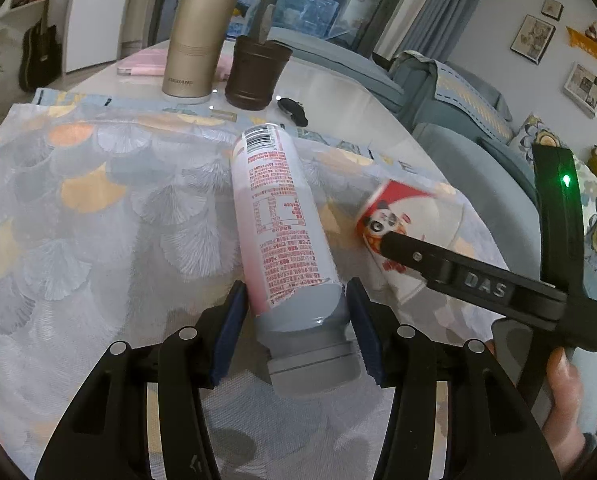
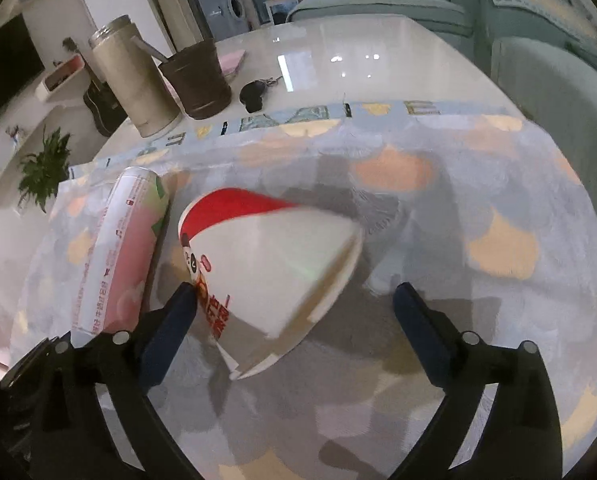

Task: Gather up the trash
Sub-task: 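Grasp the pink spray can with the left tool while the right tool grasps the white paper cup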

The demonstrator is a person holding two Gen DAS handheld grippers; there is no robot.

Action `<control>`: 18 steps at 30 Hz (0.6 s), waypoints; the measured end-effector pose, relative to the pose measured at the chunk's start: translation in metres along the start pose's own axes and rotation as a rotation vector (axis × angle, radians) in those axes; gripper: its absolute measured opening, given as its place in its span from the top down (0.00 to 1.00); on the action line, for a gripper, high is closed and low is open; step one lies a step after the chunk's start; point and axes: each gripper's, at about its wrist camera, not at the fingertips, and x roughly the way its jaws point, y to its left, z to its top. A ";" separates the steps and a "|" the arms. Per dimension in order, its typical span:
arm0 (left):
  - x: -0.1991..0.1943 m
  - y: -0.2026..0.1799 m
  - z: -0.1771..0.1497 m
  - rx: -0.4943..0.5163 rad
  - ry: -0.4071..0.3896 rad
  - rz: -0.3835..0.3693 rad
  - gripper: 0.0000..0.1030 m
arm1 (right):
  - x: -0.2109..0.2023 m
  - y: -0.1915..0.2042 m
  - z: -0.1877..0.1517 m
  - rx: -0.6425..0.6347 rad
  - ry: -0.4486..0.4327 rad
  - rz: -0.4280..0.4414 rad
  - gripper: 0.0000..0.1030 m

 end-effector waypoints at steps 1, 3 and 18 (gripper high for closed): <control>0.000 0.000 0.000 0.001 0.000 0.001 0.52 | 0.001 0.001 0.001 -0.002 0.002 0.004 0.22; 0.000 0.000 0.001 0.002 0.000 0.001 0.52 | 0.003 0.006 0.003 -0.010 0.000 -0.002 0.36; -0.009 -0.007 -0.003 -0.021 -0.012 -0.148 0.54 | -0.069 -0.008 -0.020 0.030 -0.123 0.071 0.74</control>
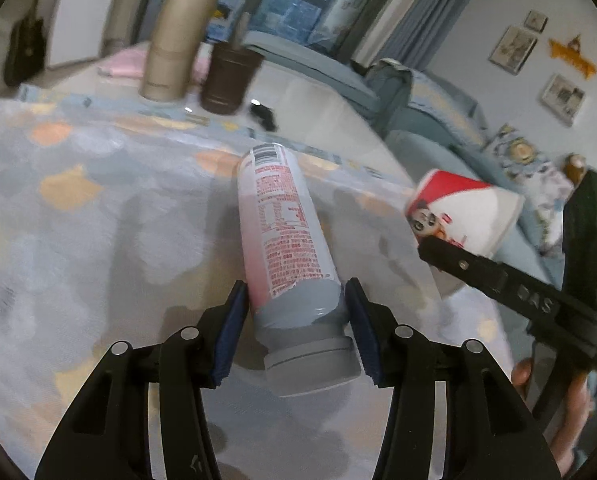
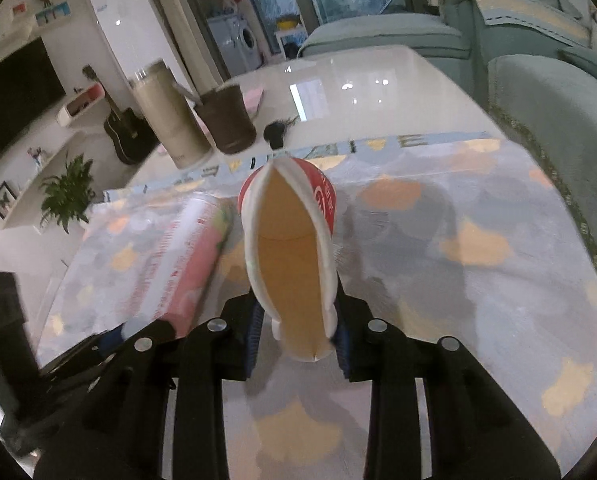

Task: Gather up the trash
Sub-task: 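Grasp the pink spray can with the left tool while the right tool grasps the white paper cup, then carry spray can and paper cup over the blue basket and open both tools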

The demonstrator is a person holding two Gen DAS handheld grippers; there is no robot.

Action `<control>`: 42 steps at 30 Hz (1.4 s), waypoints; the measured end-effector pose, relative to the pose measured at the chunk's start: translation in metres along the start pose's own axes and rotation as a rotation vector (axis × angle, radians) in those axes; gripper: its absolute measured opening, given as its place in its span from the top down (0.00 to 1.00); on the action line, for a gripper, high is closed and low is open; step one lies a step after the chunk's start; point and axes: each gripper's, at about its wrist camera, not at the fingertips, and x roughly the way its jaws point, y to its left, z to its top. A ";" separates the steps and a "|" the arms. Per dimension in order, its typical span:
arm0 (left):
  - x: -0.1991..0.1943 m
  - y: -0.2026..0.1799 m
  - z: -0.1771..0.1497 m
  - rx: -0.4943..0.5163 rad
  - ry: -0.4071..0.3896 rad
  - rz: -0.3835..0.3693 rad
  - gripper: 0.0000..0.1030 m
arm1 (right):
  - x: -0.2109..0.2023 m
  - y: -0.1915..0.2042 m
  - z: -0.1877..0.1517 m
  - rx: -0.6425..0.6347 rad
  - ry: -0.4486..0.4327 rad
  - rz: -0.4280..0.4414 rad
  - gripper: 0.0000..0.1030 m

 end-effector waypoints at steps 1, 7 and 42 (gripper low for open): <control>-0.001 -0.004 -0.002 -0.003 0.003 -0.028 0.54 | -0.013 -0.003 -0.004 0.002 -0.012 -0.007 0.74; -0.011 -0.043 -0.024 0.067 0.081 -0.117 0.54 | -0.077 -0.035 -0.029 0.038 -0.057 -0.035 0.74; 0.060 -0.325 -0.153 0.370 0.409 -0.463 0.54 | -0.249 -0.307 -0.208 0.551 -0.009 -0.352 0.72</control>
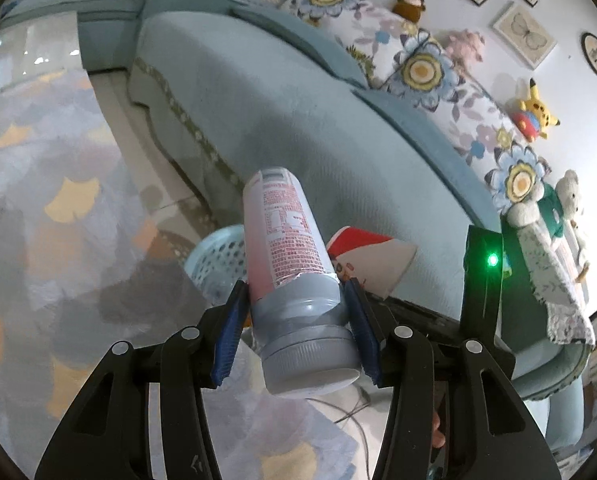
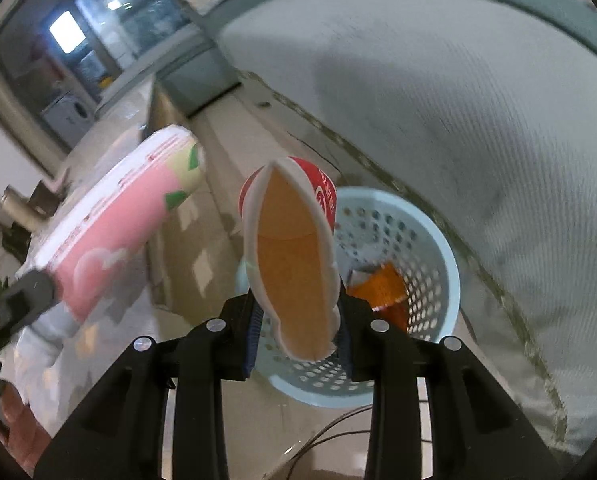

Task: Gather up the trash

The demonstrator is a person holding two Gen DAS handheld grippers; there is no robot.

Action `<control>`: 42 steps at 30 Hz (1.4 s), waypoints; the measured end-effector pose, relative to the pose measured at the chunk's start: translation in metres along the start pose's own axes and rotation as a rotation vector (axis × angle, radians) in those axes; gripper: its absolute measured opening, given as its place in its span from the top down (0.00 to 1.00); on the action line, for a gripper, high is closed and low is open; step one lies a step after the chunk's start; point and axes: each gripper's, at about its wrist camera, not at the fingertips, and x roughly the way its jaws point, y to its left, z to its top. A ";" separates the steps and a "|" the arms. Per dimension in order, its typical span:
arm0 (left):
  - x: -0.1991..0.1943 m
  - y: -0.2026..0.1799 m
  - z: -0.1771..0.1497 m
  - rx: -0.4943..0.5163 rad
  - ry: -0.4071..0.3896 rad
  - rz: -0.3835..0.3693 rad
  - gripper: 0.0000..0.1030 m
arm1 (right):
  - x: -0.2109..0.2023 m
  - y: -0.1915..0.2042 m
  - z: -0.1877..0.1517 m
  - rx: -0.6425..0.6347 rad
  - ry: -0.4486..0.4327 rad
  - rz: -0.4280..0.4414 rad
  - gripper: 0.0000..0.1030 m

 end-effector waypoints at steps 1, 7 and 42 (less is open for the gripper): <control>0.002 0.001 -0.002 -0.002 0.005 -0.002 0.54 | 0.005 -0.003 0.000 0.021 0.010 0.011 0.72; 0.008 0.015 -0.005 -0.028 0.020 0.016 0.50 | 0.027 -0.016 -0.010 0.075 0.056 -0.002 0.65; -0.166 -0.015 -0.060 0.077 -0.538 0.654 0.12 | -0.144 0.160 -0.079 -0.268 -0.612 -0.139 0.35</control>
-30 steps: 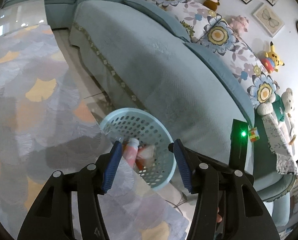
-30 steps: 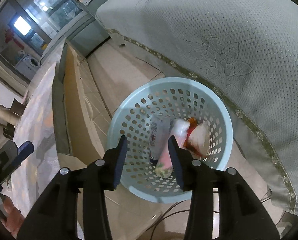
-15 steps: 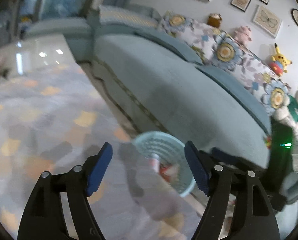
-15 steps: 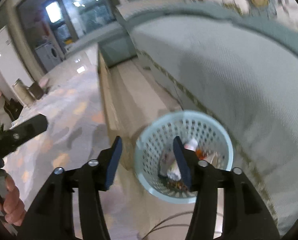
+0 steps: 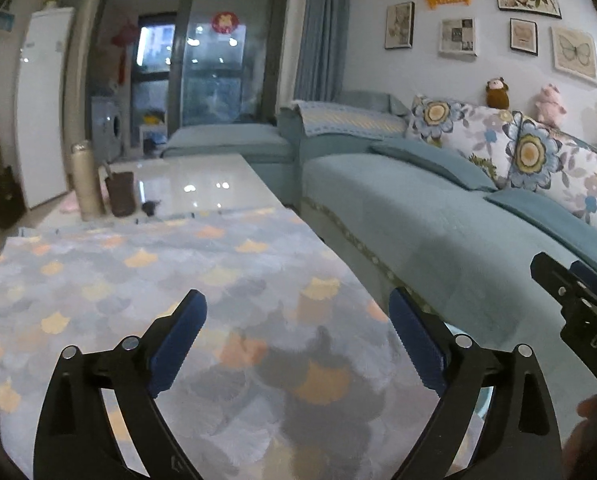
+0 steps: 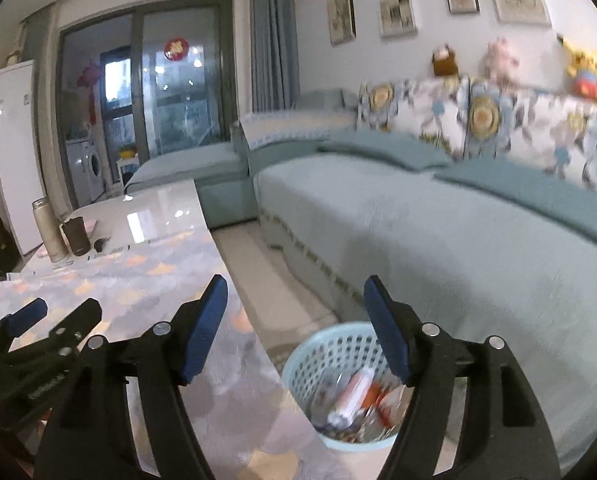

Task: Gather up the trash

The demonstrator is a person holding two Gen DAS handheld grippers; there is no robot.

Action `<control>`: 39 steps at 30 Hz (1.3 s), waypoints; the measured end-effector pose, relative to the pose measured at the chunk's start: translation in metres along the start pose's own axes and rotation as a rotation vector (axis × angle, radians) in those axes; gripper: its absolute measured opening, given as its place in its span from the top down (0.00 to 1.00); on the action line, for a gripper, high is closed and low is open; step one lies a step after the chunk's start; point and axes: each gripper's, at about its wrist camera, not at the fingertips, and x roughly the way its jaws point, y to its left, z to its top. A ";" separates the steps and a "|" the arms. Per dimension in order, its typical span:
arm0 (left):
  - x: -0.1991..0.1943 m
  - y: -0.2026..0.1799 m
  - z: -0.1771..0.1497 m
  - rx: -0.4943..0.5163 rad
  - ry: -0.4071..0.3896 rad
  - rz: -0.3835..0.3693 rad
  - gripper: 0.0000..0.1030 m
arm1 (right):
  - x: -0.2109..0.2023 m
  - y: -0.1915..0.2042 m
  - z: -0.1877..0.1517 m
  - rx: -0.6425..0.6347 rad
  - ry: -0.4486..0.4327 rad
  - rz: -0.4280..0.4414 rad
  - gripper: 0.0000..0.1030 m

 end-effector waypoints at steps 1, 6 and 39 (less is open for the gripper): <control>-0.002 -0.001 -0.001 0.004 -0.008 0.002 0.12 | -0.002 0.003 0.000 -0.008 -0.009 -0.001 0.35; 0.000 -0.004 -0.001 0.021 -0.003 0.014 0.10 | 0.004 0.009 -0.008 -0.007 0.021 0.034 0.35; 0.008 0.003 -0.001 -0.014 0.012 0.061 0.08 | 0.006 0.010 -0.018 -0.030 0.044 0.007 0.33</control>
